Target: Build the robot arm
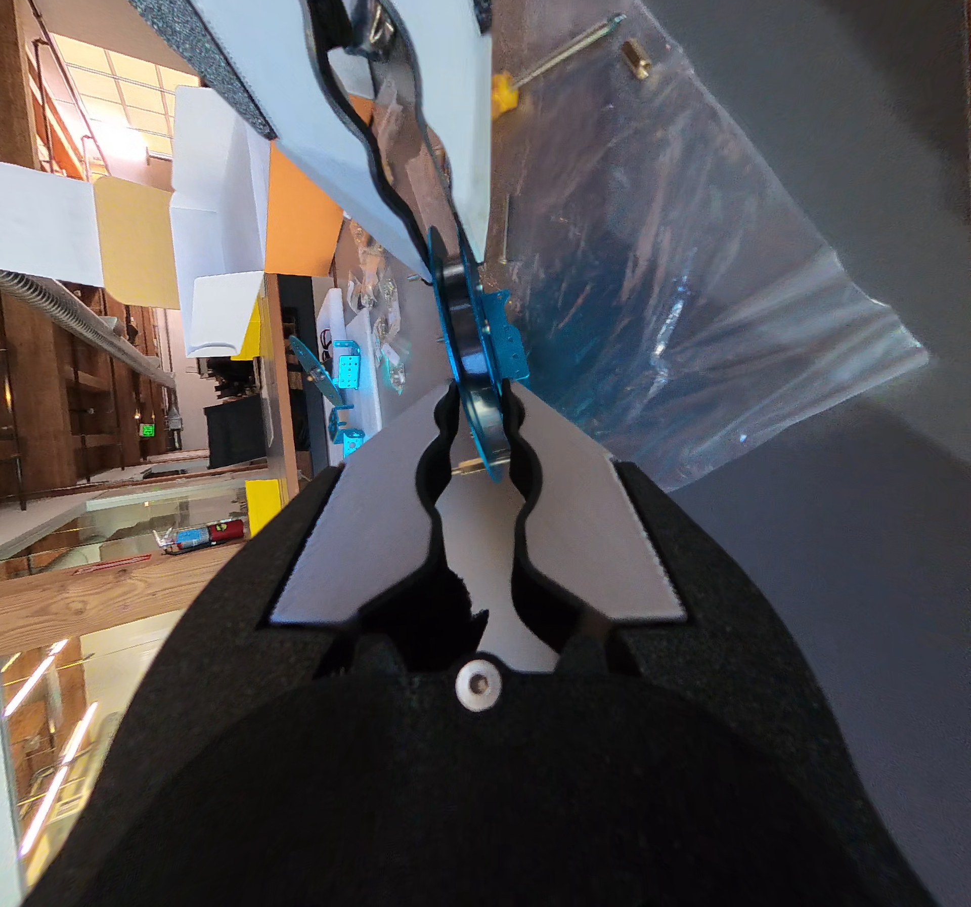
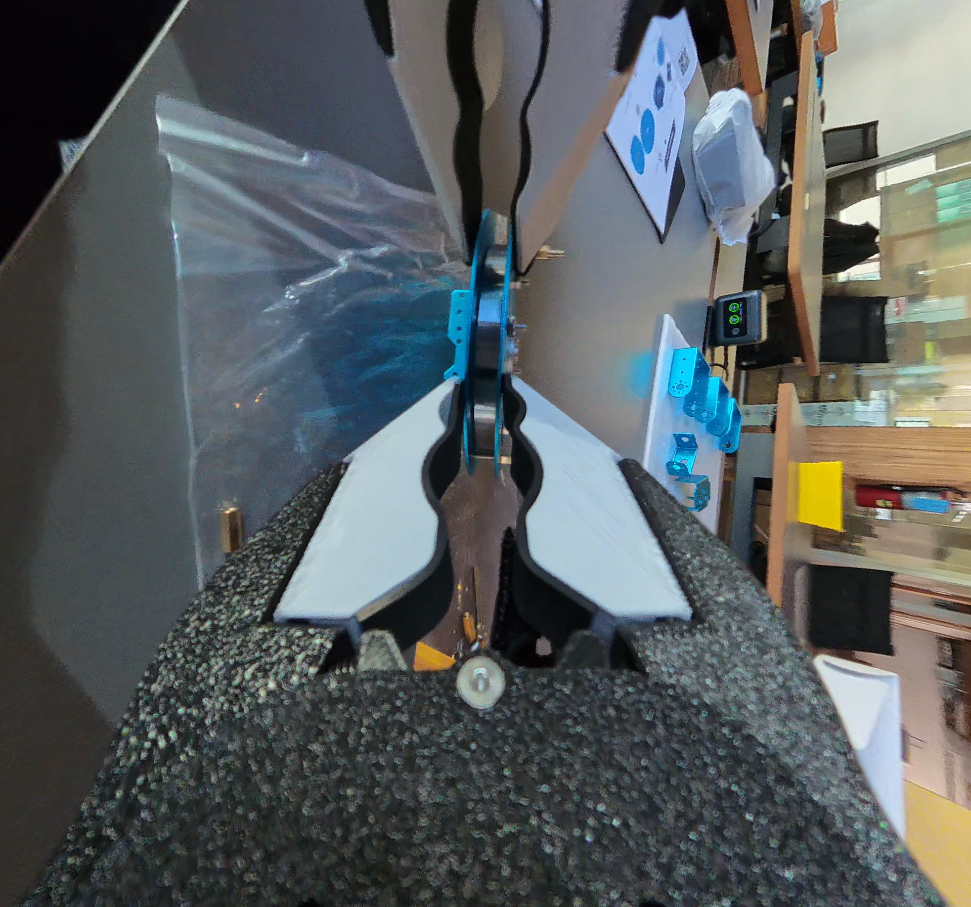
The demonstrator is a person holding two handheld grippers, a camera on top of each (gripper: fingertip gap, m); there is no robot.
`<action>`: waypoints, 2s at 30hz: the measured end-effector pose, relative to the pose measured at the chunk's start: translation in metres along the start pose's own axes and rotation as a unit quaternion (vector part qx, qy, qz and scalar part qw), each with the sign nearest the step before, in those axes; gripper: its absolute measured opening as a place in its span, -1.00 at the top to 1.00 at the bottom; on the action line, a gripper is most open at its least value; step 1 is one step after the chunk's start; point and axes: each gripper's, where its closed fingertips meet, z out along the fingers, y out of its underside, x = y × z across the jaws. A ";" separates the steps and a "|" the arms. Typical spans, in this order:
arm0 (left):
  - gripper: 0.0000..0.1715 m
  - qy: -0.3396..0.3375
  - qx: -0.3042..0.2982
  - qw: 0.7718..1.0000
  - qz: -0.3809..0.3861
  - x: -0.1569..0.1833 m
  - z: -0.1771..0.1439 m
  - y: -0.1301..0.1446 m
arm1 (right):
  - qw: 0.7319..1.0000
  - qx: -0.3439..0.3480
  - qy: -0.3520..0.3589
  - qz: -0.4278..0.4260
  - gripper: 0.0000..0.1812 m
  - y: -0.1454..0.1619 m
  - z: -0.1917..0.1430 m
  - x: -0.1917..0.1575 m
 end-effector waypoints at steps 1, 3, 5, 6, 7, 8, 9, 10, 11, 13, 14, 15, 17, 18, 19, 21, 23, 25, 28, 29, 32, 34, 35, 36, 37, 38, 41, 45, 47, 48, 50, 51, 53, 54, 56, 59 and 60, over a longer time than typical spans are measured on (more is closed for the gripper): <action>0.81 0.005 0.005 1.000 -0.010 -0.004 -0.002 -0.002 | 1.000 0.009 -0.010 0.015 0.86 -0.002 -0.004 0.005; 0.80 0.026 0.017 0.999 -0.036 -0.010 -0.008 -0.008 | 0.997 0.024 -0.052 0.058 0.87 -0.009 -0.014 0.010; 0.80 0.058 0.031 0.995 -0.070 -0.014 -0.014 -0.015 | 0.990 0.045 -0.092 0.094 0.87 -0.018 -0.024 0.012; 0.80 0.075 0.041 0.992 -0.089 -0.016 -0.018 -0.019 | 0.986 0.053 -0.109 0.112 0.86 -0.021 -0.029 0.014; 0.81 0.095 0.052 0.988 -0.111 -0.018 -0.021 -0.023 | 0.981 0.059 -0.129 0.131 0.87 -0.022 -0.033 0.015; 0.81 0.119 0.062 0.981 -0.138 -0.018 -0.023 -0.026 | 0.974 0.066 -0.152 0.152 0.86 -0.024 -0.036 0.015; 0.81 0.147 0.070 0.973 -0.166 -0.018 -0.024 -0.028 | 0.966 0.072 -0.177 0.173 0.86 -0.025 -0.038 0.015; 0.81 0.177 0.075 0.962 -0.192 -0.017 -0.024 -0.028 | 0.958 0.077 -0.200 0.191 0.87 -0.025 -0.038 0.014; 0.81 0.207 0.080 0.951 -0.214 -0.015 -0.022 -0.027 | 0.949 0.076 -0.224 0.210 0.87 -0.023 -0.036 0.013; 0.81 0.243 0.097 0.933 -0.246 -0.016 -0.018 -0.024 | 0.931 0.084 -0.259 0.242 0.87 -0.019 -0.032 0.016; 0.81 0.247 0.100 0.929 -0.258 -0.020 -0.015 -0.020 | 0.923 0.089 -0.270 0.260 0.87 -0.015 -0.029 0.020; 0.81 0.257 0.103 0.922 -0.271 -0.022 -0.012 -0.018 | 0.915 0.098 -0.280 0.274 0.87 -0.013 -0.027 0.023; 0.81 0.277 0.107 0.909 -0.293 -0.025 -0.009 -0.013 | 0.900 0.114 -0.300 0.296 0.87 -0.010 -0.023 0.028; 0.80 0.284 0.109 0.902 -0.305 -0.026 -0.008 -0.012 | 0.893 0.120 -0.309 0.305 0.87 -0.009 -0.021 0.030; 0.80 0.289 0.111 0.897 -0.317 -0.026 -0.006 -0.011 | 0.887 0.125 -0.316 0.314 0.87 -0.007 -0.020 0.031; 0.74 0.290 0.105 0.890 -0.337 -0.024 -0.001 -0.010 | 0.876 0.138 -0.324 0.329 0.87 -0.006 -0.018 0.033; 0.61 0.282 0.084 0.888 -0.352 -0.017 0.007 -0.007 | 0.870 0.148 -0.328 0.338 0.88 -0.005 -0.019 0.032; 0.65 0.283 0.071 0.887 -0.356 -0.008 0.011 -0.006 | 0.869 0.153 -0.324 0.342 0.88 -0.004 -0.020 0.032; 0.78 0.290 0.073 0.885 -0.358 -0.002 0.014 -0.011 | 0.865 0.164 -0.316 0.353 0.87 -0.002 -0.020 0.033; 0.80 0.293 0.073 0.883 -0.359 -0.002 0.013 -0.011 | 0.862 0.171 -0.316 0.357 0.87 -0.002 -0.021 0.032; 0.81 0.298 0.083 0.875 -0.371 -0.001 0.012 -0.013 | 0.864 0.186 -0.297 0.362 0.86 0.001 -0.023 0.031; 0.83 0.304 0.089 0.870 -0.379 0.001 0.010 -0.012 | 0.869 0.196 -0.269 0.368 0.73 0.007 -0.026 0.031; 0.84 0.306 0.088 0.865 -0.387 0.002 0.010 -0.010 | 0.871 0.203 -0.249 0.371 0.68 0.012 -0.028 0.031; 0.84 0.305 0.087 0.861 -0.396 0.003 0.009 -0.007 | 0.875 0.210 -0.225 0.373 0.63 0.018 -0.029 0.032; 0.84 0.304 0.088 0.856 -0.408 0.003 0.009 -0.003 | 0.878 0.214 -0.201 0.377 0.62 0.024 -0.029 0.034; 0.84 0.306 0.091 0.849 -0.422 0.004 0.009 0.000 | 0.881 0.213 -0.181 0.381 0.63 0.030 -0.028 0.033; 0.85 0.314 0.112 0.822 -0.462 0.006 0.007 0.005 | 0.879 0.203 -0.187 0.389 0.63 0.039 -0.026 0.017; 0.85 0.320 0.132 0.797 -0.495 0.006 0.007 0.010 | 0.852 0.227 -0.216 0.420 0.62 0.028 -0.019 0.014; 0.85 0.321 0.136 0.788 -0.506 0.006 0.007 0.011 | 0.841 0.231 -0.227 0.434 0.66 0.022 -0.015 0.016; 0.85 0.321 0.138 0.786 -0.510 0.007 0.007 0.012 | 0.838 0.230 -0.227 0.439 0.68 0.020 -0.012 0.017; 0.84 0.320 0.139 0.786 -0.510 0.008 0.006 0.014 | 0.846 0.209 -0.209 0.444 0.83 0.024 -0.002 0.020; 0.83 0.315 0.135 0.790 -0.509 0.009 0.006 0.016 | 0.846 0.206 -0.205 0.447 0.83 0.024 0.001 0.023; 0.72 0.299 0.122 0.798 -0.509 0.006 0.007 0.023 | 0.837 0.207 -0.216 0.458 0.84 0.021 0.002 0.026; 0.64 0.292 0.119 0.799 -0.512 0.001 0.007 0.025 | 0.834 0.207 -0.220 0.462 0.84 0.020 0.003 0.027; 0.60 0.289 0.101 0.808 -0.503 -0.002 0.008 0.031 | 0.835 0.202 -0.223 0.461 0.84 0.020 0.007 0.029; 0.53 0.296 0.077 0.823 -0.479 -0.003 0.010 0.034 | 0.838 0.198 -0.232 0.453 0.84 0.022 0.010 0.031; 0.52 0.302 0.069 0.824 -0.475 -0.003 0.009 0.035 | 0.835 0.203 -0.238 0.452 0.84 0.021 0.010 0.031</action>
